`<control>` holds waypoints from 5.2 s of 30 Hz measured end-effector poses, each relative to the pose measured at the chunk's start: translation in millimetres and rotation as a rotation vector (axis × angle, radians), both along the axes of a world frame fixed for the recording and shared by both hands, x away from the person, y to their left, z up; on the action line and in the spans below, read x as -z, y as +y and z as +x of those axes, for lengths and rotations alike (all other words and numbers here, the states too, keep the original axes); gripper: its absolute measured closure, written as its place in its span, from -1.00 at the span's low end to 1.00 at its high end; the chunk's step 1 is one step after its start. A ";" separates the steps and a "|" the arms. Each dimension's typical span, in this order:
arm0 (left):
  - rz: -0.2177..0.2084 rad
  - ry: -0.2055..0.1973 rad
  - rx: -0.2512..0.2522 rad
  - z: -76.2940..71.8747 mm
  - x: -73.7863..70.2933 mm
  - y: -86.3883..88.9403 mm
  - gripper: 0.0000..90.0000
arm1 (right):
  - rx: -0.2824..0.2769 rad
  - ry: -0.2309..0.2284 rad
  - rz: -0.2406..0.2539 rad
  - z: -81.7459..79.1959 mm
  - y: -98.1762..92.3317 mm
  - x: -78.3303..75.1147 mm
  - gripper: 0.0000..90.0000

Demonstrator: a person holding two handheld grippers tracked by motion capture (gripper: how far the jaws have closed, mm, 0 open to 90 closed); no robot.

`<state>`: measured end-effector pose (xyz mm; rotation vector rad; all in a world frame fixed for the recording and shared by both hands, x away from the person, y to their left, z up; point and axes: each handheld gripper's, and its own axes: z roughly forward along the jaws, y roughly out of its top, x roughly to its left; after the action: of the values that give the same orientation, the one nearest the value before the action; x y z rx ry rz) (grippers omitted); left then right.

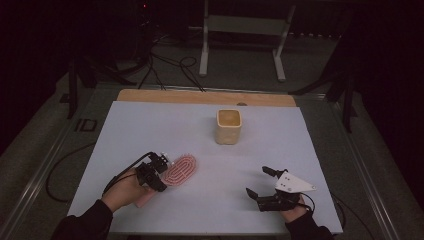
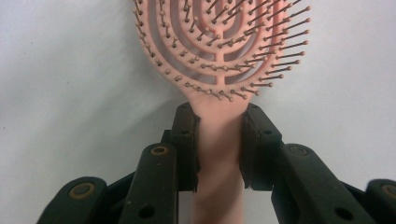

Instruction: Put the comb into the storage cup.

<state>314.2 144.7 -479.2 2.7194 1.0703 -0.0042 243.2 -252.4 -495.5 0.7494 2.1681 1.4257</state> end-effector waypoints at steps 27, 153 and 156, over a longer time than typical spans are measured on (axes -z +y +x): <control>-0.254 -0.259 -0.123 14.5 -43.9 13.5 0.56 | -0.001 0.004 -0.003 -0.2 0.7 0.7 -0.79; -0.925 -0.742 -0.016 155.1 -93.8 -147.2 0.56 | -0.002 0.006 0.053 -2.7 -8.7 -3.1 -0.79; -0.938 -0.756 -0.047 156.3 -90.1 -146.0 0.56 | -0.001 0.004 0.050 -2.7 -8.9 -3.0 -0.79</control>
<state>470.4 -1.3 -389.1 1.6189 0.6437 0.3890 240.5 -261.3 -492.6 0.7703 2.1433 1.4851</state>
